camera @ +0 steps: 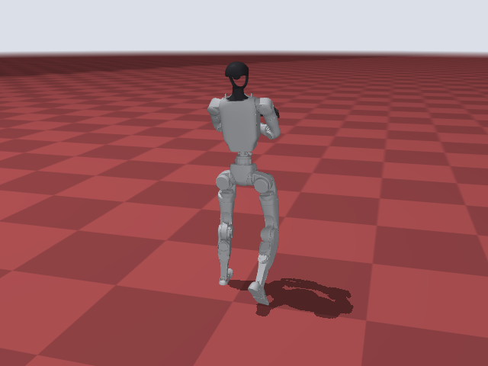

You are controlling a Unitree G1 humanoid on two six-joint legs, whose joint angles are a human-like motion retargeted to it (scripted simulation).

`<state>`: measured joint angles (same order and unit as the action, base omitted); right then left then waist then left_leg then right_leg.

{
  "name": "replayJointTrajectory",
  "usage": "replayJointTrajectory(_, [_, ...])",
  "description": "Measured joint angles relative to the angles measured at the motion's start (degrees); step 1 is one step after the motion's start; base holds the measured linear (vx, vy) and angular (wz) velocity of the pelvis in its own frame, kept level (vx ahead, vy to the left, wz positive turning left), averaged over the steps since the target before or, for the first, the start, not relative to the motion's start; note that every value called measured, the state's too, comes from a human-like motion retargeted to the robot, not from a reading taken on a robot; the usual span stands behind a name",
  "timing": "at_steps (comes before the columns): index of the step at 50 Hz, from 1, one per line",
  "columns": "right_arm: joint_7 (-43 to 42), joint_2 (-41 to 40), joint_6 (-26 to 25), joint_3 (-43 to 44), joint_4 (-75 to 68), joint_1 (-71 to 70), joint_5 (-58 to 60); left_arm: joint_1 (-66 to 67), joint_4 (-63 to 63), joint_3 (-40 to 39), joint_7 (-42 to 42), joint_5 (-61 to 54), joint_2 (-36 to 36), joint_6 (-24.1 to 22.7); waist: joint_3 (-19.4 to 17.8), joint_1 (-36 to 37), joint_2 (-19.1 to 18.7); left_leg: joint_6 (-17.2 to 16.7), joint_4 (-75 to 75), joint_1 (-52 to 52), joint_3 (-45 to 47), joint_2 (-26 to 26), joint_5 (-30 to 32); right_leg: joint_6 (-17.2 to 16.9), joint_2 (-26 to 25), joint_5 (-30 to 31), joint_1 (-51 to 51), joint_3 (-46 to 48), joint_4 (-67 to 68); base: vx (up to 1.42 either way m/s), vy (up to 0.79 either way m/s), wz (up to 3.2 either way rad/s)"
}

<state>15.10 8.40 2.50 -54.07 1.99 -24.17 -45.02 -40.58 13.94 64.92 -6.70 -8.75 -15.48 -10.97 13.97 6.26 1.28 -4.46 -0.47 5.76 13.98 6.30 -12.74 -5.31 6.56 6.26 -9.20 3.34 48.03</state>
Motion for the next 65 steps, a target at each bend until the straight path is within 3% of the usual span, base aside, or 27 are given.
replayJointTrajectory(4, [-0.12, 0.51, -0.37, 0.24, 0.58, -0.09, -1.48, -0.23, 0.16, -0.33, 0.63, 0.91, 0.04, 0.60, -0.46, -2.12, -0.74, -0.46, 1.05, -1.60, -1.58, -0.53, -2.37, 2.32, 1.46, -5.37, -7.35, 5.50, 2.56, 0.43, 0.16, 0.45])
replayJointTrajectory(8, [0.01, 0.97, -0.09, 0.36, 1.03, -0.34, -1.47, -0.31, 0.32, -0.67, 1.02, 1.41, 0.15, 0.26, -1.47, -4.75, -0.95, -0.41, 1.68, -3.65, -3.56, -1.94, -4.62, 2.99, 1.97, -8.18, -10.62, 9.72, -8.29, 0.42, 0.10, 0.57])
replayJointTrajectory(13, [-0.67, 1.60, -0.42, 0.62, 1.20, -0.88, -0.67, -0.55, 0.63, -0.85, 1.22, -0.15, 0.46, -0.10, -3.40, -8.74, 0.56, -0.44, 2.50, -7.39, -7.18, -5.82, -7.61, 1.31, 2.86, -1.96, -8.82, 10.41, -35.74, 0.45, 0.02, 0.79])
replayJointTrajectory(15, [-1.72, 1.68, -1.31, 0.78, 1.23, -1.69, -0.06, -1.29, 0.66, -0.81, 1.92, -1.06, 0.40, 0.32, -5.51, -10.73, 1.50, -0.28, 2.68, -10.37, -9.33, -7.39, -9.05, -1.08, 3.59, 2.31, -6.05, 8.96, -47.47, 0.51, -0.06, 0.98])
replayJointTrajectory(17, [-1.86, 1.35, -1.69, 0.81, 1.24, -2.25, 1.56, -1.60, 0.55, -0.36, 2.40, -0.50, 0.24, 0.21, -6.98, -11.90, 1.87, -0.21, 2.50, -13.23, -10.78, -7.58, -10.35, -4.14, 4.00, 2.59, -5.65, 7.71, -53.02, 0.54, -0.10, 0.72])
replayJointTrajectory(20, [-0.69, 0.78, -1.44, 0.68, 1.10, -2.76, 4.07, -1.70, 0.07, 0.15, 2.38, 1.20, 0.13, -0.83, -7.81, -12.75, 1.28, -0.24, 2.16, -16.32, -12.01, -6.59, -11.52, -8.15, 4.28, -2.96, -7.98, 8.30, -53.03, 0.55, -0.14, 0.47])
replayJointTrajectory(23, [-0.20, 0.30, -1.16, 0.49, 1.01, -1.96, 4.85, -0.85, -0.11, 0.65, 2.52, 2.15, 0.27, -1.31, -6.74, -13.01, 0.83, -0.16, 2.49, -18.60, -13.17, -5.87, -11.75, -9.34, 4.69, -5.69, -7.33, 11.58, -53.03, 0.59, -0.19, 0.42])
replayJointTrajectory(30, [0.11, 0.74, -1.97, 0.86, 0.71, -1.80, 3.40, -1.54, -0.85, 0.00, 3.23, 2.38, 0.84, -0.42, -3.89, -11.41, 3.26, 2.74, 9.66, -20.53, -15.22, -8.08, -5.31, -8.78, 7.89, 1.29, -1.21, 12.05, -53.03, 0.61, -0.29, 0.21])
replayJointTrajectory(35, [-0.76, 0.41, -2.45, 0.41, 0.61, -1.18, 0.80, -0.92, -0.95, 0.17, 1.44, 4.96, 0.70, 1.18, -0.99, -10.76, 6.60, 7.05, 31.87, -9.88, -12.70, -10.38, 3.05, -7.25, 10.28, -0.78, 2.90, 10.96, -52.96, 0.55, -0.35, 0.08])
replayJointTrajectory(40, [-1.19, 0.36, -2.18, 0.32, 0.76, -1.05, -0.18, -0.73, -0.40, 0.18, -0.04, 6.03, 0.18, 1.26, 1.75, -10.54, 7.76, 10.12, 49.12, 5.74, -9.61, -11.86, 0.87, -7.32, 10.39, -4.89, 3.04, 10.42, -51.06, 0.43, -0.28, 0.01])
replayJointTrajectory(45, [-0.76, -0.19, -1.90, 0.08, 0.51, -1.19, 1.17, -0.75, -0.02, 0.13, -0.47, 5.79, -0.39, 0.82, 0.78, -6.84, 9.10, 11.17, 38.64, 10.40, -5.18, -13.68, -4.29, -9.48, 9.50, -8.18, 3.62, 6.60, -49.12, 0.41, -0.19, -0.71])
replayJointTrajectory(50, [-0.71, -0.30, -1.39, 0.27, 0.15, -1.45, 3.59, -1.44, 0.40, -0.26, 1.02, 3.34, -0.65, 0.67, -2.07, -1.90, 7.00, 8.42, 14.97, 8.92, -1.45, -10.96, 2.10, -9.44, 4.94, -11.30, 6.71, 2.81, -48.54, 0.44, -0.09, -1.00])
replayJointTrajectory(55, [-0.30, -0.08, 0.18, 0.16, -0.03, -1.94, 4.20, -1.99, 0.61, -0.48, 1.01, 1.88, -0.56, -0.79, -4.63, 0.85, 4.00, 3.51, -0.45, 8.48, 0.02, -7.50, 7.85, -8.46, 0.75, -14.56, 12.18, 0.31, -48.45, 0.49, -0.02, -0.74])
replayJointTrajectory(60, [-0.03, -0.15, 1.33, 0.00, -0.13, -2.68, 4.49, -2.09, 0.68, -0.34, -0.08, 1.75, -0.55, -1.91, -5.61, 2.04, 3.81, -0.25, -4.53, 10.48, 2.54, -6.22, 4.44, -7.09, 0.23, -17.70, 17.11, -1.29, -47.81, 0.54, 0.05, -0.48])
replayJointTrajectory(65, [-1.16, -0.30, 1.44, 0.35, -0.34, -2.84, 5.60, -1.58, 0.65, 0.22, 0.17, 0.98, -0.46, -1.29, -4.74, 3.27, 4.61, -0.71, -4.53, 10.18, 6.79, -5.69, 2.39, -5.40, 0.49, -19.66, 21.04, -2.59, -46.90, 0.58, 0.12, -0.38])
